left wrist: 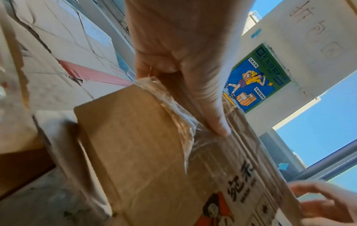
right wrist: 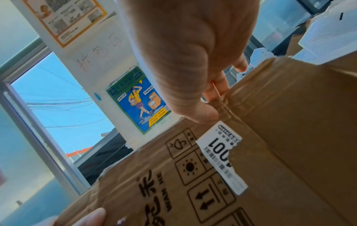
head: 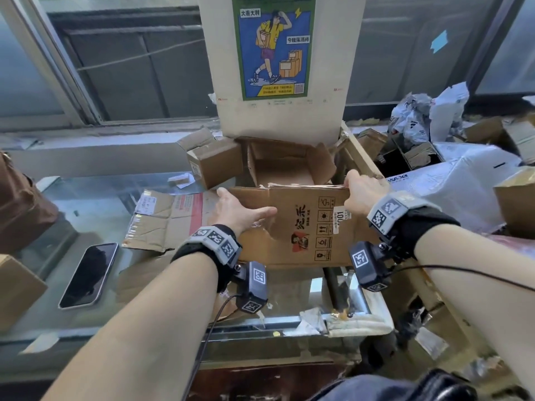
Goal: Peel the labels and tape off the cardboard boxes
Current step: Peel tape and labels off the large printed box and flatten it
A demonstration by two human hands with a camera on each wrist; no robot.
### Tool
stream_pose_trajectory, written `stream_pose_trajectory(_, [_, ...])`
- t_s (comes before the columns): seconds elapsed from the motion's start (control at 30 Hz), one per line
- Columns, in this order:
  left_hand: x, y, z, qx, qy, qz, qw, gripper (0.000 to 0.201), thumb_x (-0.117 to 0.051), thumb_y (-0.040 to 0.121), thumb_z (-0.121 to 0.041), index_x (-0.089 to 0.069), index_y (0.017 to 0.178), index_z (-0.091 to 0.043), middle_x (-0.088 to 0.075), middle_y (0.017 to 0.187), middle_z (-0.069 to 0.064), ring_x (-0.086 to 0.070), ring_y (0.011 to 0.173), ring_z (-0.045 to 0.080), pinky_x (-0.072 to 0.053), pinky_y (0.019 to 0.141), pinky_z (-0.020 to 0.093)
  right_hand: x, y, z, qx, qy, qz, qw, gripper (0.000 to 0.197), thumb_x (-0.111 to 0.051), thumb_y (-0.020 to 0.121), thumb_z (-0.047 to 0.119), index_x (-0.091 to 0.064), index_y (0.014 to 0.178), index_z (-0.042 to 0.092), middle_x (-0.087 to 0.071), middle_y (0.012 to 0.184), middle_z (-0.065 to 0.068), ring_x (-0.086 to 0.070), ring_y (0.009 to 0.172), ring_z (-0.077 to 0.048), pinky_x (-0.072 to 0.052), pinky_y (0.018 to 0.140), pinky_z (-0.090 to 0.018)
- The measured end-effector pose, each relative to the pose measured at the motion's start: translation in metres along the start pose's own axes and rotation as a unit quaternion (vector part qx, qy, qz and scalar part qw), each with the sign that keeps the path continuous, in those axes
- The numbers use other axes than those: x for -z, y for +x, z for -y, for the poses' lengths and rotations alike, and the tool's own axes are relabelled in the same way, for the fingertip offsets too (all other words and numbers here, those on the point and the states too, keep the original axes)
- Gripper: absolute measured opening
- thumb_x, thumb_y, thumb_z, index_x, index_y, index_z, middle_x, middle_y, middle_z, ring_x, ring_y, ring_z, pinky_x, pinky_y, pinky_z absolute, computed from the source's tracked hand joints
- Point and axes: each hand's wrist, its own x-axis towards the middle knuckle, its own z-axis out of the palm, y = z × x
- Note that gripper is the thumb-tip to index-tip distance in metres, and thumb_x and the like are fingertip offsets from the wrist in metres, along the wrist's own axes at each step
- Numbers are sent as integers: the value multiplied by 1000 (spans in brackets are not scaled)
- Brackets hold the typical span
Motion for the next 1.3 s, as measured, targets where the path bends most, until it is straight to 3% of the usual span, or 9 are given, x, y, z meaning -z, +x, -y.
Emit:
stream_pose_trajectory(0.17, [-11,3,12,4,65,-42,997,112,-85,62,-53,-19,142,-9,-49,132,13,-49,124,30,-44,95,40,-13,-9,15,153,-6,-56,987,70,-57,85,10,-28,145,33,-33,139,-11,-35,123,-29,-41,99,-44])
stream_pose_trajectory(0.27, [-20,8,20,-6,85,-44,995,106,-84,63,-53,-23,141,-13,-47,133,14,-47,124,31,-43,96,41,-31,-11,28,211,3,59,976,73,-63,87,18,-26,147,38,-29,148,-7,-31,132,-26,-35,108,-43])
stream_pose_trajectory(0.37, [-26,16,29,-8,135,-23,991,98,-81,63,-58,-34,139,-16,-40,138,15,-38,130,33,-36,105,43,-47,-7,34,205,-25,167,964,80,-67,85,31,-19,150,36,-23,155,-5,-24,141,-27,-24,115,-43])
stream_pose_trajectory(0.53, [-23,20,36,-61,301,36,951,71,-71,70,-66,-53,131,-33,-22,153,7,-20,140,33,-18,114,50,-68,4,32,195,-74,210,955,84,-66,86,39,-13,151,33,-10,159,-10,-1,148,-24,-2,119,-44])
stream_pose_trajectory(0.7, [-22,29,32,-56,368,156,915,55,-54,87,-62,-51,135,-37,-37,147,9,-27,136,32,-25,110,42,-79,14,40,172,-77,225,956,88,-68,81,45,-14,150,37,-16,155,-8,-10,143,-37,-13,117,-48])
stream_pose_trajectory(0.87, [-13,60,4,-19,293,163,942,57,-57,84,-62,-68,112,-14,-67,115,6,-60,103,22,-50,86,32,-74,28,57,192,-86,250,945,94,-73,75,43,-15,149,41,-21,151,-7,-24,136,-37,-28,112,-48])
stream_pose_trajectory(1.03, [-1,95,-26,11,142,40,989,62,-61,88,-53,-56,119,0,-61,111,11,-57,96,26,-41,73,31,-60,45,60,207,-93,296,928,94,-77,77,27,-19,150,33,-24,154,-6,-32,138,-26,-33,105,-28])
stream_pose_trajectory(1.17, [-1,129,-40,53,53,14,997,46,-64,88,-49,-53,84,-4,-67,102,13,-55,80,24,-44,69,31,-58,61,59,191,-61,340,919,85,-76,78,25,-29,148,32,-39,148,2,-43,131,-20,-38,99,-27])
stream_pose_trajectory(1.3, [-4,151,-46,75,7,16,997,46,-65,89,-41,-57,109,0,-65,112,16,-62,102,31,-44,74,31,-55,71,60,167,-34,342,924,70,-70,83,25,-37,144,36,-48,141,1,-53,120,-21,-48,96,-33])
